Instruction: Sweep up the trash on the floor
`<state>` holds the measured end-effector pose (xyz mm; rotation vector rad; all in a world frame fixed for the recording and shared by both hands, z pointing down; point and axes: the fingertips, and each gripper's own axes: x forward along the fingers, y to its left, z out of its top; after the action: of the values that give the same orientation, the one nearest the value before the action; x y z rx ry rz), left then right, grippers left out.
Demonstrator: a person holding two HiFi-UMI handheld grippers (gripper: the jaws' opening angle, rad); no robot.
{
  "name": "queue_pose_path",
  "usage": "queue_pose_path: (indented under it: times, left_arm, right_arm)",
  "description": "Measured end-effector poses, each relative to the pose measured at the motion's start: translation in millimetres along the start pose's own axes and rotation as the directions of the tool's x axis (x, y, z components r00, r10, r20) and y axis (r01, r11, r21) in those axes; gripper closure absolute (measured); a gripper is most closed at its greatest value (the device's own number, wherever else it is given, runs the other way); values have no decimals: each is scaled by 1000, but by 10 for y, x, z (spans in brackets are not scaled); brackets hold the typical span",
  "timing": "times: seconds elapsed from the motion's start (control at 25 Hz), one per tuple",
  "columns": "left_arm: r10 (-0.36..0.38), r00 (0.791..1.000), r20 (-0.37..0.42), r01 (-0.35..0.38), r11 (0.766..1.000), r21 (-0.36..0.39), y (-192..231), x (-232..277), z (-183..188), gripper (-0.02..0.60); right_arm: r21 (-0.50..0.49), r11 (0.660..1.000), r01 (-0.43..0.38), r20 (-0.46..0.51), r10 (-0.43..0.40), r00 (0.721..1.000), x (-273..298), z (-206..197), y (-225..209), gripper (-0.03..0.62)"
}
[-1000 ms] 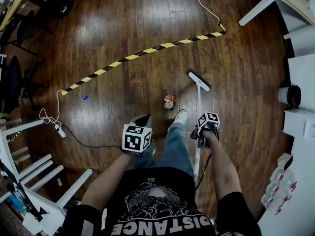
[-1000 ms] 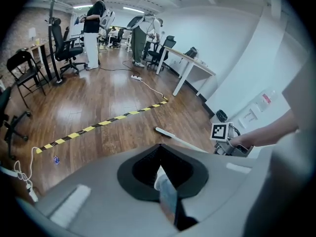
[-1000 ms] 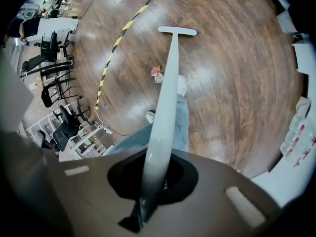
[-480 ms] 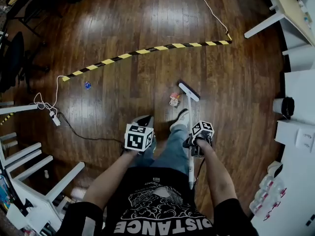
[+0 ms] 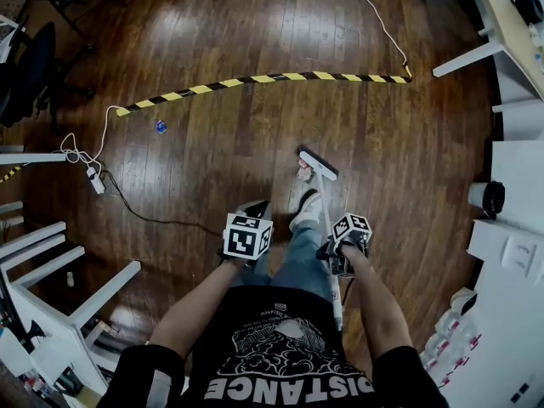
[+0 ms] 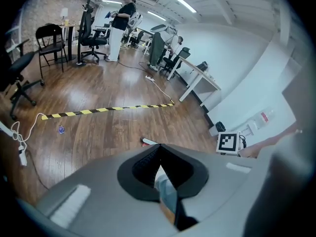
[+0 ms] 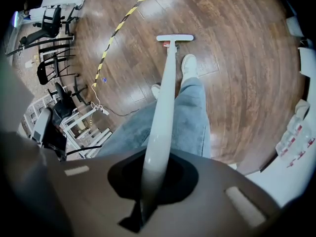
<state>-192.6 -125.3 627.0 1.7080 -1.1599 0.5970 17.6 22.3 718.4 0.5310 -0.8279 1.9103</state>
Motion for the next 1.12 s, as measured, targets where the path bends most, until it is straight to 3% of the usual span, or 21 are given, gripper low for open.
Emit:
queue_pose_path:
  times: [0.24,0.4,0.56,0.76,0.92,1.12]
  left_arm:
    - [-13,1000,10,13,1000,7,-131,4,18,577]
    - [-12,1000,24,11,1000,12,-281,63,121,577]
    - [7,999,46,-8,1000,10,-440,131,244,576]
    - [80,994,76,-78,997,-26,-471,131,320,577]
    - [166,979,119,-157,984,-84,-316,44,339,577]
    - [280,948,148,-261,955,-139,-32,-195,326,577]
  right_arm:
    - [-20,996,84,85,-82,993,-258,43,-89,594]
    - [-148,960,238,94,-225,970,-503,5,-321,594]
    - [-280,916,288,100,-271,957,-687,-4,-422,594]
    - [-450,819,356,127,-336,933,-792,38,-425,594]
    - [-589,702,401,172,-376,911,-839,234,-275,594]
    - [-715,577,396,201,-372,906,-775,477,196,594]
